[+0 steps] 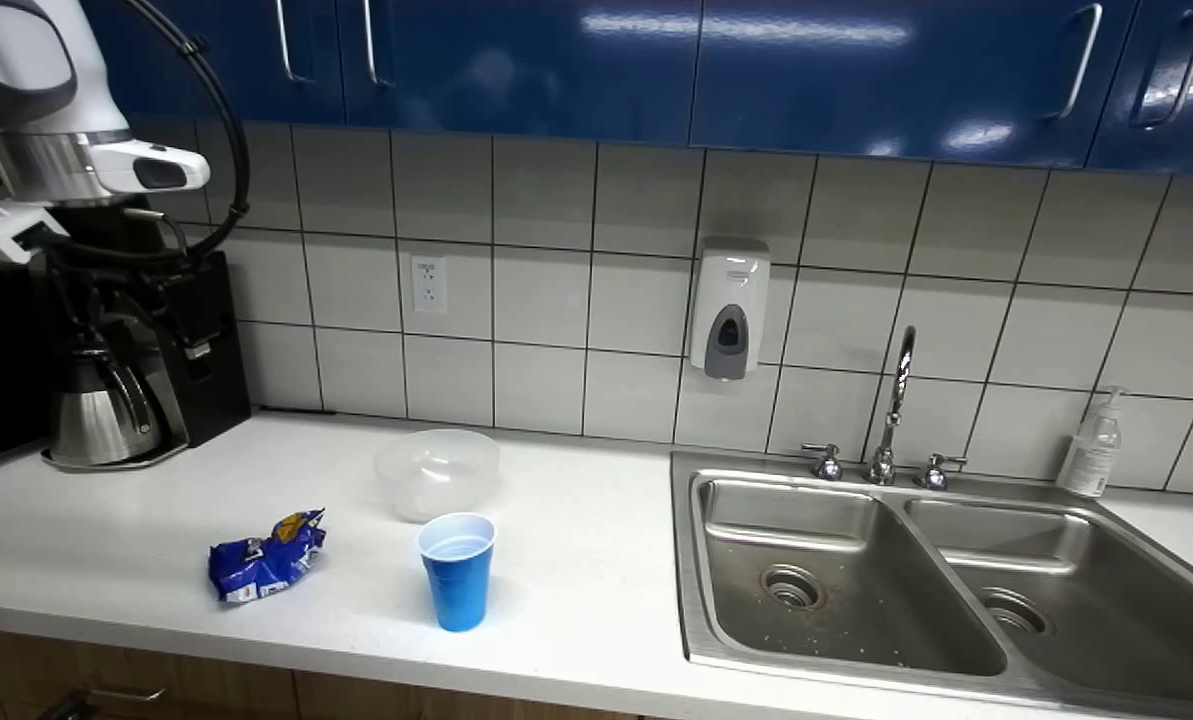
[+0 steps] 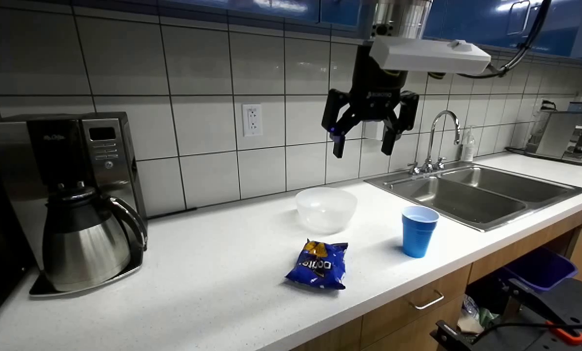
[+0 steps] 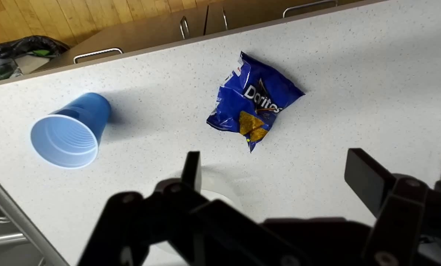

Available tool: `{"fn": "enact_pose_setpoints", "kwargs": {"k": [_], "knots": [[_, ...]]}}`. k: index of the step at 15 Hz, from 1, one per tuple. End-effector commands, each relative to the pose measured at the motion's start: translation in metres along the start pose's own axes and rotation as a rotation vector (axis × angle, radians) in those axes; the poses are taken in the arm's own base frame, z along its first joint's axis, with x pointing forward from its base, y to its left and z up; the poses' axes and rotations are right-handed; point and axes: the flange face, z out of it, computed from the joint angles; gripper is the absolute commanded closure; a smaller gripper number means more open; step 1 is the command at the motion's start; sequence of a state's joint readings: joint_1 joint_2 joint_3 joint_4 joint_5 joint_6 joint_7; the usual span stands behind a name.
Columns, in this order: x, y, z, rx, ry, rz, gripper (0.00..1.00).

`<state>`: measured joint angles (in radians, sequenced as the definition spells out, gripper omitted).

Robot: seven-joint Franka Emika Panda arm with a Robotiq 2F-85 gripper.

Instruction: Pick up the blue package of snacks and place it inside the clear bowl

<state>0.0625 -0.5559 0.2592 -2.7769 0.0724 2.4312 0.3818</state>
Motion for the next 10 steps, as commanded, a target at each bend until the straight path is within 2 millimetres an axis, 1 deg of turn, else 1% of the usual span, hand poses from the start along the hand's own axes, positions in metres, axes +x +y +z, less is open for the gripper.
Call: {"fn": "enact_pose_setpoints", "kwargs": {"k": [1, 4, 8, 10], "knots": [[-0.001, -0.008, 0.016, -0.013, -0.008, 0.0, 0.0], [-0.002, -0.012, 0.036, -0.031, -0.03, -0.001, 0.0], [-0.002, -0.02, 0.07, -0.069, -0.056, 0.011, 0.0], [0.001, -0.021, 0.089, -0.095, -0.065, 0.03, 0.0]]}}
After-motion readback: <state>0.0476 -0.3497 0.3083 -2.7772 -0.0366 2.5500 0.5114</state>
